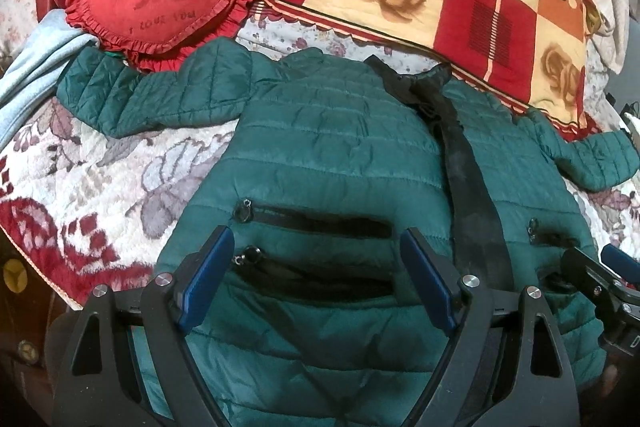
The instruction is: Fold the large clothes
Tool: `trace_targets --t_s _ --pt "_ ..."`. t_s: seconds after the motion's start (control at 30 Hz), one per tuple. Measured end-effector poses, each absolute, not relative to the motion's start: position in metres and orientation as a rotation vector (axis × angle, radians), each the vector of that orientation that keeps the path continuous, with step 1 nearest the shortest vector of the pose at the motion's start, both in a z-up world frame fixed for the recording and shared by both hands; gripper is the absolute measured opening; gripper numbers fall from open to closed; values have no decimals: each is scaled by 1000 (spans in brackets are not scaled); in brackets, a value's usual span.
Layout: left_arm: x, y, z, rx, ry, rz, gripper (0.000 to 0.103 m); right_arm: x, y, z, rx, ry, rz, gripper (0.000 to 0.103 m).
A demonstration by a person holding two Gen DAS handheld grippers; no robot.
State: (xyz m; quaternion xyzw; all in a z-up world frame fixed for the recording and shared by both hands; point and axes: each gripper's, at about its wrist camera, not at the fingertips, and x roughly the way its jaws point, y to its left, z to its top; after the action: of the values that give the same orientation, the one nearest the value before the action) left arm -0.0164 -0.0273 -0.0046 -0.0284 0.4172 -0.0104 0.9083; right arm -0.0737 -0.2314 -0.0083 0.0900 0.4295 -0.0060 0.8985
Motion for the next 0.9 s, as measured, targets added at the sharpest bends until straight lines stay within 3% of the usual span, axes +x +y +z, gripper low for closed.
trace_targets --t_s 0.9 --pt "-24 -40 -12 -47 869 -47 85 -77 -224 -14 188 898 2 103"
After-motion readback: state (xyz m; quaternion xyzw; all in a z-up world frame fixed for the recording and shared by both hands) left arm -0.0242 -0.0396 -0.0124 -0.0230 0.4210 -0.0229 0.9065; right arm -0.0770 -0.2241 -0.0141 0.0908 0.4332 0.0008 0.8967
